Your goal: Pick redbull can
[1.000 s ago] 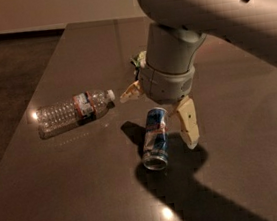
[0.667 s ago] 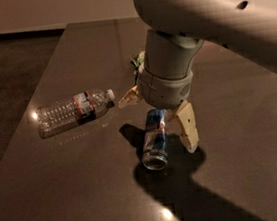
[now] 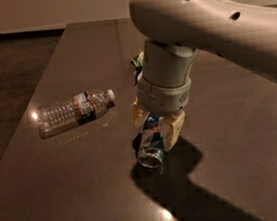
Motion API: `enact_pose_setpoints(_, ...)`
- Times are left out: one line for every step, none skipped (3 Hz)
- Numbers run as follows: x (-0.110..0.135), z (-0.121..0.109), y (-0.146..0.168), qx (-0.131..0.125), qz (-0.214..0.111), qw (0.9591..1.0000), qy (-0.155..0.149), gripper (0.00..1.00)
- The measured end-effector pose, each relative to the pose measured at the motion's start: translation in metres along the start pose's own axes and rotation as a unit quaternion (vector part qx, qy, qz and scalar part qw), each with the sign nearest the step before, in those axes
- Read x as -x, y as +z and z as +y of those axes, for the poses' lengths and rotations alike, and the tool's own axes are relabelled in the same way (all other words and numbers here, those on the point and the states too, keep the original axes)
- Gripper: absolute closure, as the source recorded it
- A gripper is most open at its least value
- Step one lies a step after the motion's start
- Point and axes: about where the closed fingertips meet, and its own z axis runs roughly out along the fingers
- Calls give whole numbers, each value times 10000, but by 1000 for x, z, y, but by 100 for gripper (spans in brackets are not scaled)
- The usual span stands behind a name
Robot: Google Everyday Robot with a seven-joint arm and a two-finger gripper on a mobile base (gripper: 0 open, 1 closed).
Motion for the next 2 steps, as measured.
enact_pose_setpoints(-2,5,-3,-12,-38,10000,28,77)
enact_pose_setpoints(-5,4,-21,-199,-257,9993,179,99)
